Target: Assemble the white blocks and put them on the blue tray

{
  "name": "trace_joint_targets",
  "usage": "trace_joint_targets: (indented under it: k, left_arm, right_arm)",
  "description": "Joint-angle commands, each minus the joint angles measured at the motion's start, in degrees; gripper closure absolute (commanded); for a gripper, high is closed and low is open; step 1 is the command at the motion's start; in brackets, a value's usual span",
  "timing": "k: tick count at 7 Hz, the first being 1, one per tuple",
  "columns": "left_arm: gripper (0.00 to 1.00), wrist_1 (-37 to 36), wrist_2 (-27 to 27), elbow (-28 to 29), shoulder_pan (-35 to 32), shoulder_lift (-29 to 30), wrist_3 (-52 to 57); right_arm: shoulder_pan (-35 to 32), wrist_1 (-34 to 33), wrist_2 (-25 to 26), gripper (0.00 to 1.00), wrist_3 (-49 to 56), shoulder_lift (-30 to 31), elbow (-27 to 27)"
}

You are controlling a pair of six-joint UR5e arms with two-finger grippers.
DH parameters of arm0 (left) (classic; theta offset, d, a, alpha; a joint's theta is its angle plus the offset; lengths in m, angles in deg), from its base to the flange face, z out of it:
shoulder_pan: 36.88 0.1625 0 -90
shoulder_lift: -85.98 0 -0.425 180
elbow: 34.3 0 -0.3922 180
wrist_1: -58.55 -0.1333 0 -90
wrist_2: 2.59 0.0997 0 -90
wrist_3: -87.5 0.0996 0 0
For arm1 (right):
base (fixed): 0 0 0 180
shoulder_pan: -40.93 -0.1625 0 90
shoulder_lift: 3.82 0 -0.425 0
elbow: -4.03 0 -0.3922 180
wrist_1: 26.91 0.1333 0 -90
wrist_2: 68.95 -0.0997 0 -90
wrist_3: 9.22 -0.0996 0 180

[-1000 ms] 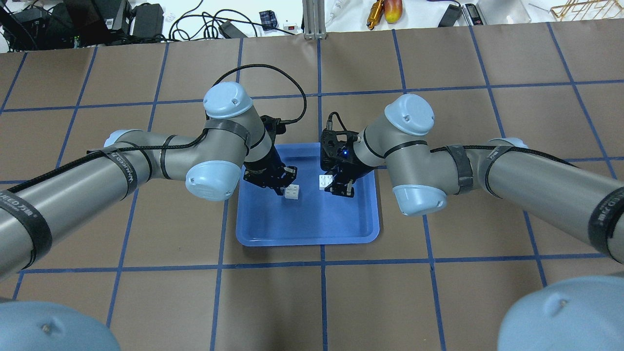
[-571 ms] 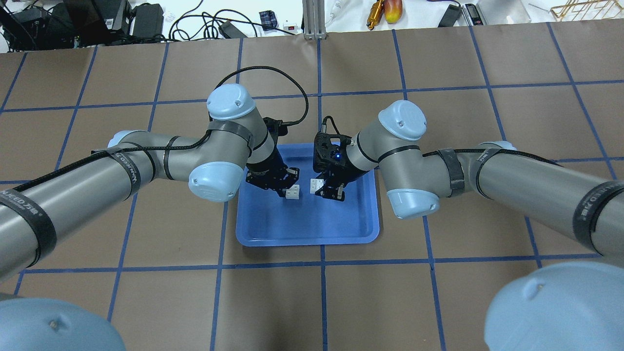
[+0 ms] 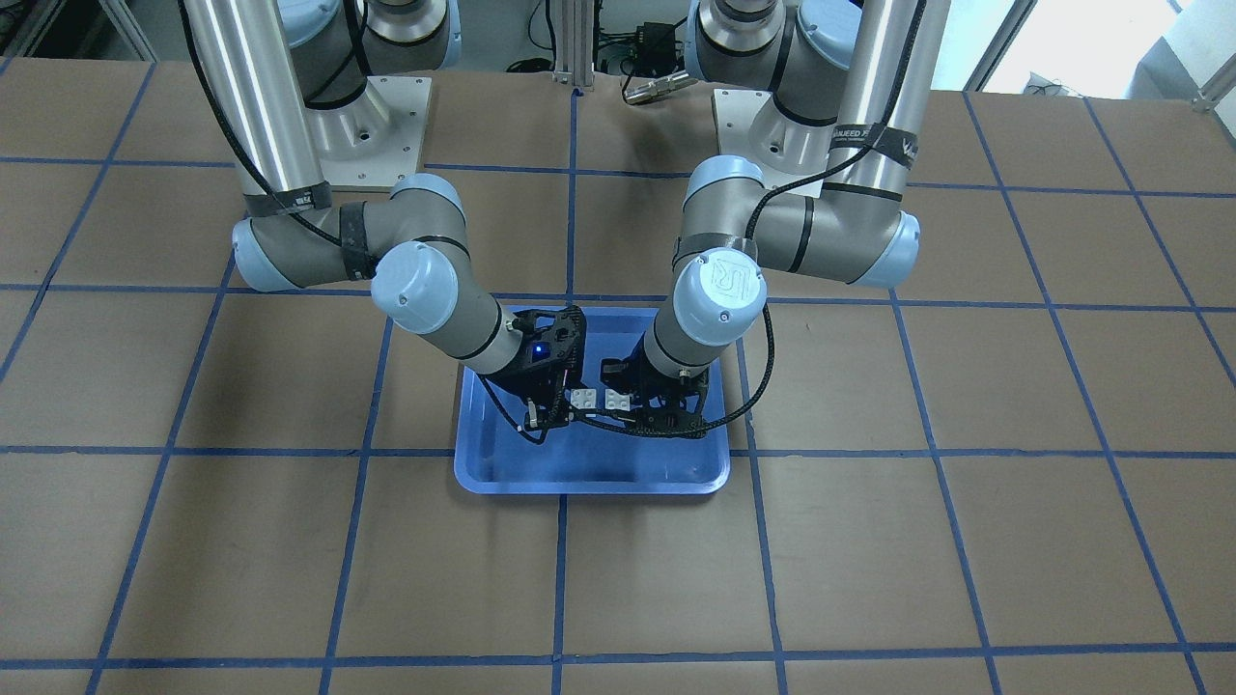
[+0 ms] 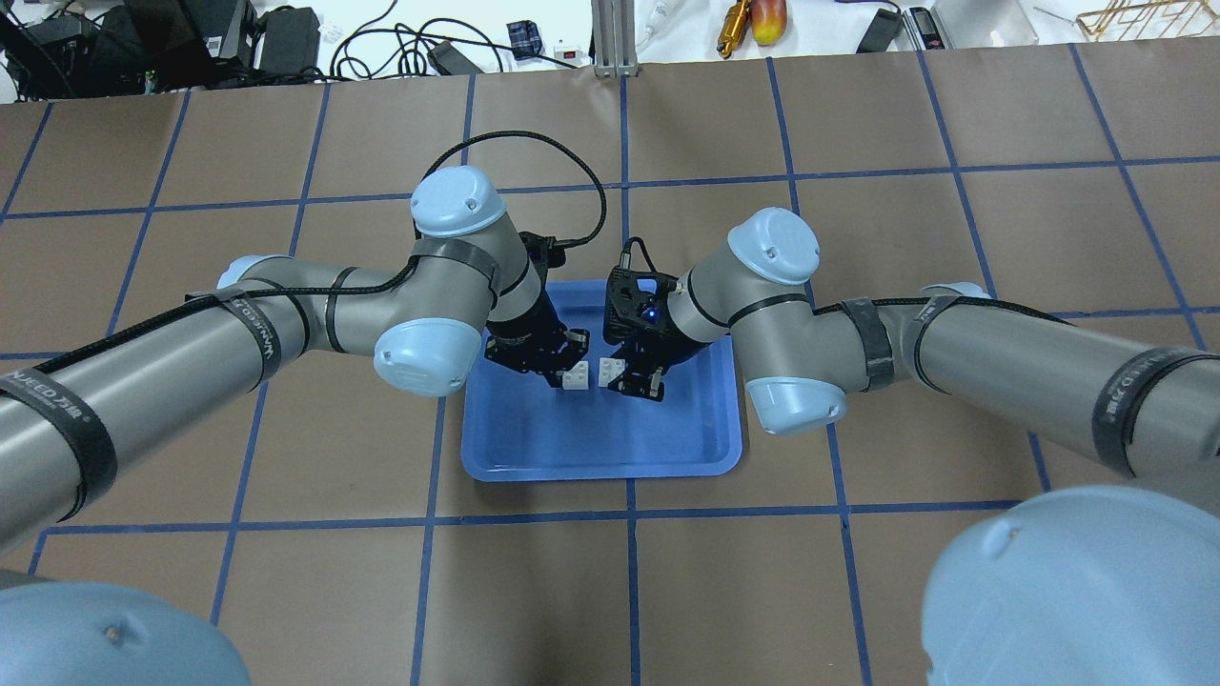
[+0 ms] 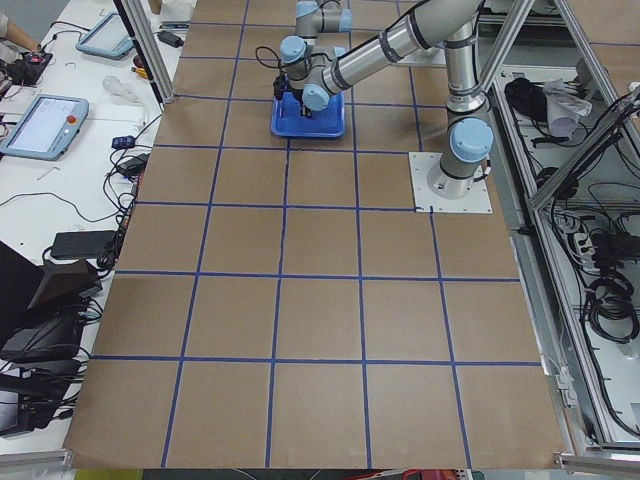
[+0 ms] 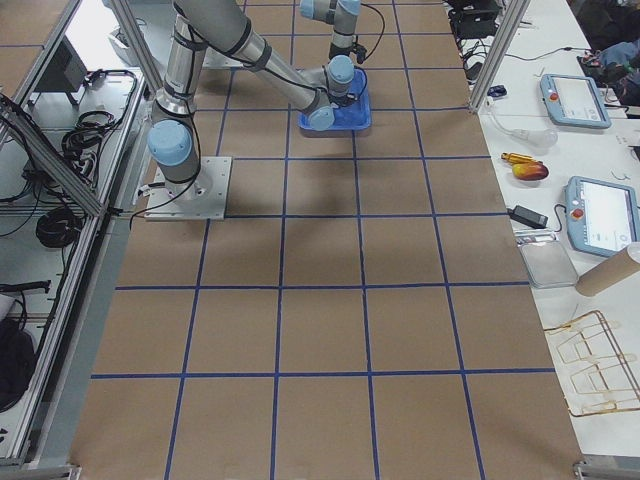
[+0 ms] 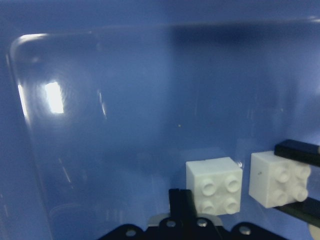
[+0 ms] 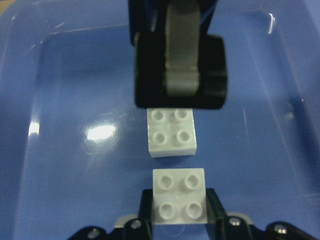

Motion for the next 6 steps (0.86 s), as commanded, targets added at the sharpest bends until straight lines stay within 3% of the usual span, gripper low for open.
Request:
trace_joint_targets:
  k: [1,6]
  left_arm:
    - [1.0,-0.03,0.0,0.0,-0.03,-0.08,-0.18]
    - [1.0,0.06,0.09,0.0,-0.03,-0.08,-0.18]
  right_arm:
    - [-0.16,-0.13,0.0,1.0,-0.12,-0.05,0.0]
    - [-0.25,-0.22,-0.27,1.0,-1.53,-0.05,0.0]
